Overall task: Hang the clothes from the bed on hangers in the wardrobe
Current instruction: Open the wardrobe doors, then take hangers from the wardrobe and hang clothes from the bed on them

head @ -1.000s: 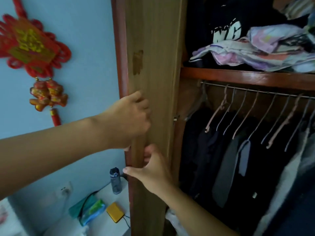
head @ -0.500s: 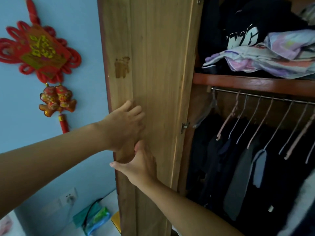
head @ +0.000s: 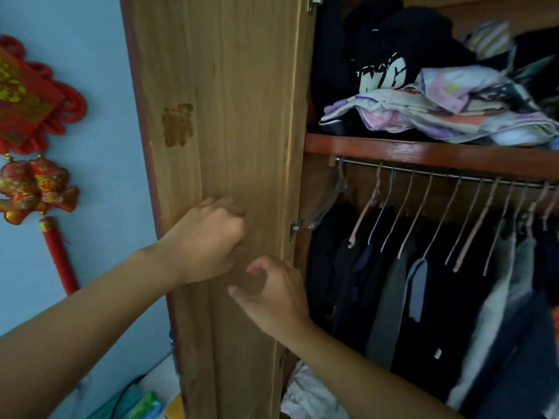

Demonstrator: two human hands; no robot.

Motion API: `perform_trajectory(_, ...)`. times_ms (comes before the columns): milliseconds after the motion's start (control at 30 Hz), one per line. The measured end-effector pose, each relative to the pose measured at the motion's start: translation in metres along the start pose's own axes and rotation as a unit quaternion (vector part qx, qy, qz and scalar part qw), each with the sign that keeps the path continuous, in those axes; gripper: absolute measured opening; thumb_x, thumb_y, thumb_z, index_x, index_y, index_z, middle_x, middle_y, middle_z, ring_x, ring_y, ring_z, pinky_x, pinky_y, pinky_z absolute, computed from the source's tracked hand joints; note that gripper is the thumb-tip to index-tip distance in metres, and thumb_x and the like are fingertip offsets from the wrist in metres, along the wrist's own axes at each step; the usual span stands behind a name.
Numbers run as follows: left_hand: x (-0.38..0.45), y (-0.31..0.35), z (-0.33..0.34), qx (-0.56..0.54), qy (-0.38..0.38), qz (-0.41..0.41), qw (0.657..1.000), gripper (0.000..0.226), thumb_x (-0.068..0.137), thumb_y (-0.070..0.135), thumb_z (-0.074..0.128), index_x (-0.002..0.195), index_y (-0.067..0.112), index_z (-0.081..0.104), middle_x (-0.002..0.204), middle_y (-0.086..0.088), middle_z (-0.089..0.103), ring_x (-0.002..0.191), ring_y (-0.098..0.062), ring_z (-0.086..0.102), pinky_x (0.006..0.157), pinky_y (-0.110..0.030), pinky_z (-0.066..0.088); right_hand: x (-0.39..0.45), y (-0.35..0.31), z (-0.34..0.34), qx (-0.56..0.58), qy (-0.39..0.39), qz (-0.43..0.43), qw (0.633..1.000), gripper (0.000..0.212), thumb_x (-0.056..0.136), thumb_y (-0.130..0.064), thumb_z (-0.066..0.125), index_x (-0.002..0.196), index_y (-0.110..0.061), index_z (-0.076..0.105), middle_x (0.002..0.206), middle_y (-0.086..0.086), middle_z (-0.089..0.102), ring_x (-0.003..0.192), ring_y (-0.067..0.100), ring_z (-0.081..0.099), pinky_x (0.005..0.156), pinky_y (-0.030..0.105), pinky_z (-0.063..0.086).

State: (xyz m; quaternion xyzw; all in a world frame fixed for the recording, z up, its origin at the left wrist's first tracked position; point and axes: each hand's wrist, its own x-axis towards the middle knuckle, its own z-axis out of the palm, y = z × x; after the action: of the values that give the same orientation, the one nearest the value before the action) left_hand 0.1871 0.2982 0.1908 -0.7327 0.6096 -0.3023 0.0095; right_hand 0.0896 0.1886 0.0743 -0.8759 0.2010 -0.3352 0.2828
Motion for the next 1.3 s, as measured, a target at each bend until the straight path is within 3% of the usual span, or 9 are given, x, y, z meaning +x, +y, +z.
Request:
perform_trajectory(100, 0.012, 0.016, 0.001, -0.065, 0.008, -0.066, 0.996, 0.025, 0.089, 0.032, 0.064, 0.113, 0.021, 0.062, 0.107, -0.002, 0.063, 0.113, -0.026, 0.054, 0.090, -0.037, 0.043, 0.004, 0.020, -0.026, -0.030, 0.017, 0.032, 0.999, 0.027, 0.077, -0.050, 0.074, 0.097, -0.039, 0.059, 0.098, -0.017, 0.058, 0.103, 0.008, 0.053, 0.088, 0.027, 0.048)
perform_trajectory(200, 0.026, 0.035, 0.008, -0.136, -0.004, -0.092, 0.986, 0.035, 0.093, 0.034, 0.061, 0.127, 0.026, 0.055, 0.117, 0.001, 0.063, 0.116, -0.021, 0.057, 0.094, -0.038, 0.050, 0.001, 0.036, -0.051, -0.039, 0.036, 0.060, 0.997, 0.023, 0.079, -0.041, 0.076, 0.097, -0.035, 0.063, 0.094, -0.019, 0.057, 0.104, 0.008, 0.055, 0.089, 0.030, 0.050)
perform_trajectory(433, 0.069, 0.059, 0.024, -0.208, -0.030, -0.099, 0.973, 0.034, 0.091, 0.040, 0.064, 0.122, 0.028, 0.057, 0.113, 0.003, 0.065, 0.106, -0.021, 0.063, 0.086, -0.042, 0.054, -0.002, 0.067, -0.104, -0.052, 0.075, 0.103, 0.991, 0.022, 0.082, -0.038, 0.075, 0.100, -0.032, 0.064, 0.098, -0.020, 0.061, 0.101, 0.002, 0.055, 0.082, 0.020, 0.045)
perform_trajectory(633, 0.102, 0.089, 0.044, -0.306, -0.061, -0.092, 0.946, 0.052, 0.089, 0.039, 0.069, 0.136, 0.023, 0.051, 0.132, 0.001, 0.057, 0.119, -0.018, 0.056, 0.092, -0.030, 0.046, -0.004, 0.097, -0.140, -0.110, 0.068, 0.139, 0.982, 0.031, 0.083, -0.036, 0.074, 0.110, -0.026, 0.064, 0.111, -0.012, 0.064, 0.108, 0.007, 0.058, 0.087, 0.025, 0.050)
perform_trajectory(900, 0.142, 0.121, 0.080, -0.385, -0.100, -0.078, 0.914, 0.053, 0.084, 0.040, 0.074, 0.130, 0.023, 0.053, 0.125, 0.000, 0.059, 0.110, -0.020, 0.059, 0.084, -0.032, 0.049, -0.002, 0.119, -0.173, -0.158, 0.065, 0.176, 0.969, 0.039, 0.083, -0.031, 0.075, 0.119, -0.024, 0.061, 0.119, -0.006, 0.063, 0.111, 0.013, 0.060, 0.091, 0.034, 0.053)
perform_trajectory(1100, 0.163, 0.129, 0.102, -0.429, -0.120, -0.078, 0.892, 0.057, 0.082, 0.042, 0.075, 0.132, 0.026, 0.053, 0.130, -0.001, 0.056, 0.113, -0.022, 0.057, 0.093, -0.037, 0.050, 0.001, 0.134, -0.186, -0.175, 0.078, 0.198, 0.961, 0.037, 0.084, -0.030, 0.075, 0.118, -0.022, 0.061, 0.117, -0.005, 0.062, 0.110, 0.015, 0.059, 0.092, 0.032, 0.051)
perform_trajectory(1233, 0.179, 0.141, 0.108, -0.431, -0.116, -0.057, 0.893, 0.060, 0.082, 0.042, 0.074, 0.135, 0.028, 0.050, 0.131, -0.002, 0.057, 0.115, -0.023, 0.057, 0.094, -0.039, 0.051, 0.003, 0.144, -0.193, -0.176, 0.083, 0.218, 0.956, 0.037, 0.084, -0.030, 0.076, 0.117, -0.022, 0.060, 0.115, -0.003, 0.064, 0.109, 0.017, 0.061, 0.091, 0.038, 0.053)
perform_trajectory(1300, 0.187, 0.148, 0.111, -0.393, -0.103, -0.033, 0.913, 0.058, 0.086, 0.037, 0.072, 0.138, 0.027, 0.047, 0.131, -0.003, 0.057, 0.116, -0.024, 0.057, 0.089, -0.035, 0.050, 0.003, 0.152, -0.199, -0.182, 0.086, 0.227, 0.953, 0.038, 0.085, -0.030, 0.076, 0.118, -0.020, 0.059, 0.112, -0.002, 0.065, 0.107, 0.019, 0.062, 0.089, 0.039, 0.054)
